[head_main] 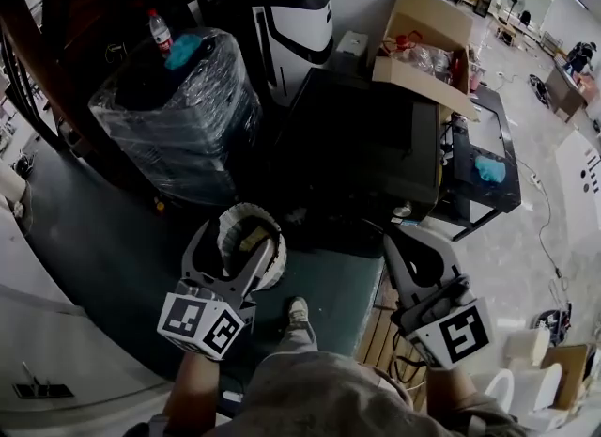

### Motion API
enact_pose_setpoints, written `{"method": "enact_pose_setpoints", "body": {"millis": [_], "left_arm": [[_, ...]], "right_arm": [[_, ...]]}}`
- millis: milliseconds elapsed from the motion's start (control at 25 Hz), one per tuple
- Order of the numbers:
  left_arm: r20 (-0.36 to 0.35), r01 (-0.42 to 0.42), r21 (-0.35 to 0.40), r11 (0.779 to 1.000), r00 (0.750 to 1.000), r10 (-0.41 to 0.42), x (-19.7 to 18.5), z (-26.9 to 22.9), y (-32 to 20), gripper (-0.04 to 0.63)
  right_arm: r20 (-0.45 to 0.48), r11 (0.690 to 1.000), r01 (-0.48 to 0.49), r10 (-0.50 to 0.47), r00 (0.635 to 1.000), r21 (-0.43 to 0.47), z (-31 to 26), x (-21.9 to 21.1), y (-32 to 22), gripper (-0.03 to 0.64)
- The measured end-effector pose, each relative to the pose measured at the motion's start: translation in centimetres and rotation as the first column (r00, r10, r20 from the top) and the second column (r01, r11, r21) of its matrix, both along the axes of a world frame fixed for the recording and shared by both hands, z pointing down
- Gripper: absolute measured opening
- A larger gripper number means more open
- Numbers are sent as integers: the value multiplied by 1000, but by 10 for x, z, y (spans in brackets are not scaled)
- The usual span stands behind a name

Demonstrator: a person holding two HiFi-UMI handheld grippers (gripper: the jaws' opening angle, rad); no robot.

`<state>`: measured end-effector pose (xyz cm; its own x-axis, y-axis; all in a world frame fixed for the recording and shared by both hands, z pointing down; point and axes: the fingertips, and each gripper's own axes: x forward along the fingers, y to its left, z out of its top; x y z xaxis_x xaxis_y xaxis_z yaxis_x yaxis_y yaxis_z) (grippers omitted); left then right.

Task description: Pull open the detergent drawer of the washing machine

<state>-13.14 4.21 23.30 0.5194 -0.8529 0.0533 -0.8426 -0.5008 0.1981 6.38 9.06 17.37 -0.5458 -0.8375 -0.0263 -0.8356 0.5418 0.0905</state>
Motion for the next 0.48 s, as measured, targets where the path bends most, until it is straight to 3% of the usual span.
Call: {"method": "enact_pose_setpoints", "body": {"millis": [280, 480], "left_arm": [[-166, -54, -168, 984, 986, 26, -10, 47, -70, 413], [-332, -134, -248, 959, 942, 45, -9, 75, -111, 413]], "right_arm": [[-39, 996, 0, -4, 999, -88, 36, -21, -68, 34], [-54, 990, -20, 13, 998, -137, 58, -32, -114, 34]]}}
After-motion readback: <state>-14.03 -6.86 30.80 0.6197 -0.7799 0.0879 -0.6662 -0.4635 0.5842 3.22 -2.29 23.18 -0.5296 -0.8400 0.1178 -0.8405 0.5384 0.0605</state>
